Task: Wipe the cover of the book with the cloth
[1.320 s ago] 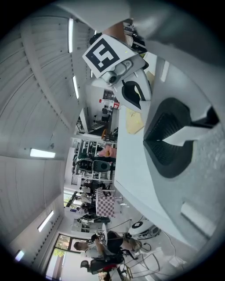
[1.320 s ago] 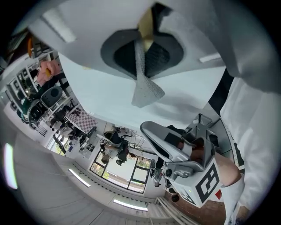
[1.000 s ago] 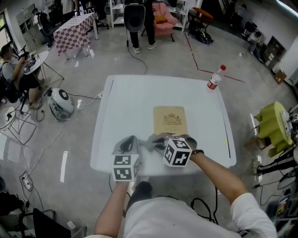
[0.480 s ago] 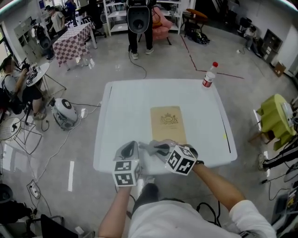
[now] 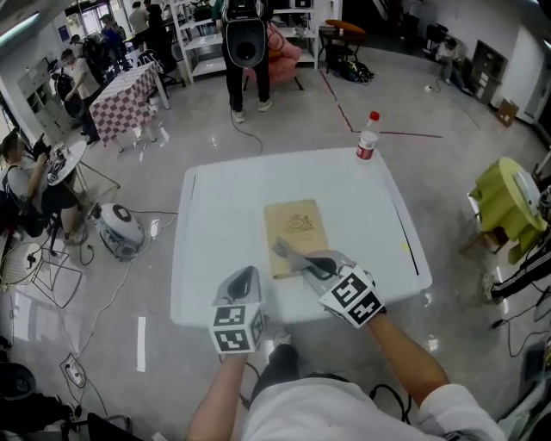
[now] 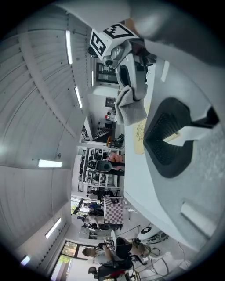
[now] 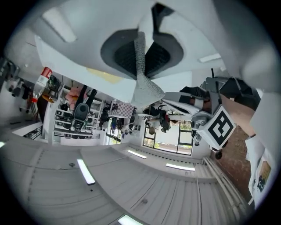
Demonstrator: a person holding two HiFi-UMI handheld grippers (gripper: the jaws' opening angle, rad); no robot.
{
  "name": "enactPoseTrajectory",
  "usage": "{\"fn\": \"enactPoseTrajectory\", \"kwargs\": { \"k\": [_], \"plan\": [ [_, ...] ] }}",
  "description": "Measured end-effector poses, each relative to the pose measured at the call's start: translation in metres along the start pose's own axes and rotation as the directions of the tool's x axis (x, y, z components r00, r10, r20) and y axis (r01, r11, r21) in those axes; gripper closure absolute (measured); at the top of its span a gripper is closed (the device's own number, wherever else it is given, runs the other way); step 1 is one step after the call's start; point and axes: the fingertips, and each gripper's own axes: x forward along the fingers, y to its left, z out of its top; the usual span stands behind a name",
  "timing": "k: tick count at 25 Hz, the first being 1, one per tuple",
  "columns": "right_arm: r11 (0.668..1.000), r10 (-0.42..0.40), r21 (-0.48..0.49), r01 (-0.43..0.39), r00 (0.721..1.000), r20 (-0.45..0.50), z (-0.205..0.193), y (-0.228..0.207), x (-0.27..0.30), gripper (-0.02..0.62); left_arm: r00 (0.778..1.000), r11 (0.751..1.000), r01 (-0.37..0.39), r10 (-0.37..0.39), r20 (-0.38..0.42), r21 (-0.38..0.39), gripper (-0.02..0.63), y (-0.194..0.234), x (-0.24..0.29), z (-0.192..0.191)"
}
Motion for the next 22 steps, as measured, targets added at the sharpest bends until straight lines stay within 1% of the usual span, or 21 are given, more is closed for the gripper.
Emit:
{"fn": "enactPoseTrajectory", "kwargs": {
  "k": [4,7,11,16,22],
  "plan": [
    [0.995,-0.078,0.069,0.074,0.995,0.064,0.005,-0.014,-0.029,0.578,1.000,1.000,0.010,-0.010,0.019,0.012,0.600,-0.016,-0.005,0.007],
    [0.984,-0.130,0.142,0.112,0.984,0.121,0.007,-0.020,-0.050,0.578,0.999,1.000,0.020,-0.020,0.026,0.017,0.600,-0.029,-0.010,0.008],
    [0.965,-0.191,0.210,0.157,0.970,0.151,0.003,-0.026,-0.072,0.580,0.999,0.999,0.025,-0.026,0.038,0.025,0.600,-0.040,-0.017,0.007],
    [0.950,-0.238,0.242,0.195,0.958,0.162,-0.001,-0.031,-0.086,0.580,0.998,0.999,0.017,-0.019,0.054,0.042,0.600,-0.045,-0.023,0.010],
    [0.948,-0.247,0.244,0.203,0.955,0.165,-0.005,-0.026,-0.096,0.580,0.998,0.998,0.021,-0.024,0.053,0.050,0.600,-0.054,-0.029,0.005]
  ]
}}
